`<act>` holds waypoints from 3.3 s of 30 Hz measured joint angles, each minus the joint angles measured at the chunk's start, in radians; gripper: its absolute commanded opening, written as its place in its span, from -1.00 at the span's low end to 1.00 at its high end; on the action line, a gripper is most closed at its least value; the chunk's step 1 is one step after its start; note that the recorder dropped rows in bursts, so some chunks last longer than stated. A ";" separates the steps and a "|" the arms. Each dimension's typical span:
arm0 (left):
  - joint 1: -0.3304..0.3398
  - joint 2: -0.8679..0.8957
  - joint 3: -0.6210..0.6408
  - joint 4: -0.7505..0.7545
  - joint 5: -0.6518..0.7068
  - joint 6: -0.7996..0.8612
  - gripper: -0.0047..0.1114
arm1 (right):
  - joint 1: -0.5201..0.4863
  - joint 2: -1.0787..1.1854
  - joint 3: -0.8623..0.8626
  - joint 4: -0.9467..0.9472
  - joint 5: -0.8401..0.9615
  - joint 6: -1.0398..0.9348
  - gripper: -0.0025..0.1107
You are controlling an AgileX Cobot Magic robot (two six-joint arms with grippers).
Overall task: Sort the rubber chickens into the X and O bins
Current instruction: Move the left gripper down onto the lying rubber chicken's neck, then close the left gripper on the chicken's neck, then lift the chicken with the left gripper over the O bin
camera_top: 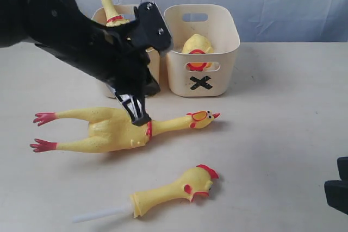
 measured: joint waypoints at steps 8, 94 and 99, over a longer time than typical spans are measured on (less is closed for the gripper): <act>-0.049 0.115 0.000 -0.018 -0.059 0.072 -0.26 | 0.000 0.000 0.000 0.000 0.000 0.000 -0.34; -0.081 0.156 -0.029 0.022 -0.375 0.075 -0.92 | 0.000 0.000 0.000 0.000 0.000 0.000 -0.34; -0.081 0.102 -0.029 0.041 -0.556 0.075 -0.92 | 0.000 0.000 0.000 0.000 0.000 0.000 -0.34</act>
